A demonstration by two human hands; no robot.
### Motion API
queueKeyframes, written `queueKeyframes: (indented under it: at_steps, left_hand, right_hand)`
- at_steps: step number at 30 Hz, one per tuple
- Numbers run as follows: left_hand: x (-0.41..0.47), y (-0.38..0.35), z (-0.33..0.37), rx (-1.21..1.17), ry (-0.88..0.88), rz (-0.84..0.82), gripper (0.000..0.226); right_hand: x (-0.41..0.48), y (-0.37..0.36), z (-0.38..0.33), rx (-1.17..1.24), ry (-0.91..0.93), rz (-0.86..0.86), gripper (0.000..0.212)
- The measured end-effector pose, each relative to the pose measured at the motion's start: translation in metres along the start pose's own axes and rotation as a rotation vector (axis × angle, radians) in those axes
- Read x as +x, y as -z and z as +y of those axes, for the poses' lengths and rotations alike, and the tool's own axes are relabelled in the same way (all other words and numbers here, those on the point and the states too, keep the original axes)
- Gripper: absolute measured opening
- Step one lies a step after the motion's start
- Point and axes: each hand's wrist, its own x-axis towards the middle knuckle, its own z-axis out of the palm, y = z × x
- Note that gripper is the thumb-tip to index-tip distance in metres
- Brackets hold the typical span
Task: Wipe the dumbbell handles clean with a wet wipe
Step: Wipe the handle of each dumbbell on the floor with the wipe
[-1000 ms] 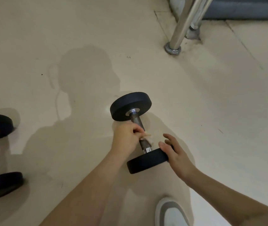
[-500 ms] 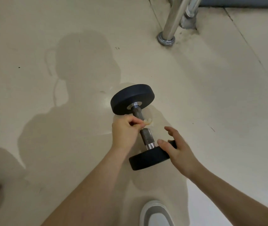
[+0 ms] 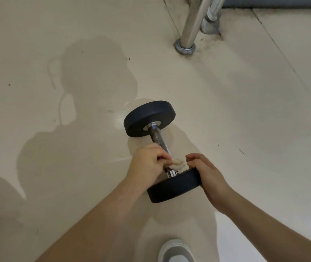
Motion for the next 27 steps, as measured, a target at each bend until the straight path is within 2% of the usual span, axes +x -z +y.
queueKeyframes:
  at_steps: [3,4,5,8,9,12,13,15,17,18,21,22,27]
  left_hand:
    - [0.023,0.003,0.001,-0.026,0.066,0.345,0.005]
    - [0.022,0.0,0.004,-0.03,0.084,0.391,0.004]
    - [0.015,-0.004,0.003,-0.015,0.078,0.373,0.004]
    - [-0.007,-0.005,-0.001,0.024,-0.065,0.151,0.008]
    - [-0.001,0.0,-0.005,0.057,-0.096,0.139,0.008]
    - [0.028,0.01,-0.014,0.036,-0.017,0.355,0.006]
    - [0.028,0.008,-0.013,0.015,0.012,0.381,0.006]
    - [0.012,-0.001,-0.01,0.034,-0.025,0.302,0.008]
    - [-0.001,-0.004,-0.009,0.026,-0.079,0.209,0.009]
    - [0.004,-0.003,-0.01,0.012,-0.065,0.224,0.01]
    - [0.033,-0.003,-0.009,-0.096,0.088,0.4,0.009]
    - [0.035,-0.007,-0.005,-0.124,0.116,0.403,0.009]
    - [0.002,-0.019,0.0,-0.05,-0.049,0.059,0.012]
  right_hand:
    - [-0.001,-0.002,0.0,-0.021,-0.003,0.022,0.018]
    - [0.0,-0.003,0.0,-0.03,0.001,0.037,0.018]
    - [-0.001,-0.004,0.0,-0.041,0.007,0.049,0.018]
    - [-0.002,-0.007,-0.004,-0.065,0.035,0.071,0.016]
    - [-0.002,-0.006,-0.004,-0.074,0.038,0.071,0.016]
    - [-0.003,-0.007,-0.005,-0.198,0.048,0.077,0.028]
    - [-0.003,-0.008,-0.007,-0.255,0.062,0.1,0.037]
    - [-0.002,-0.016,-0.011,-0.33,0.094,0.143,0.047]
    - [0.001,-0.021,-0.011,-0.338,0.109,0.201,0.048]
    - [0.003,-0.022,-0.011,-0.323,0.118,0.221,0.046]
    - [0.011,-0.01,-0.009,-0.248,0.108,0.214,0.038]
    - [0.012,-0.005,-0.009,-0.218,0.098,0.202,0.038]
    - [0.015,0.003,-0.011,-0.189,0.102,0.198,0.039]
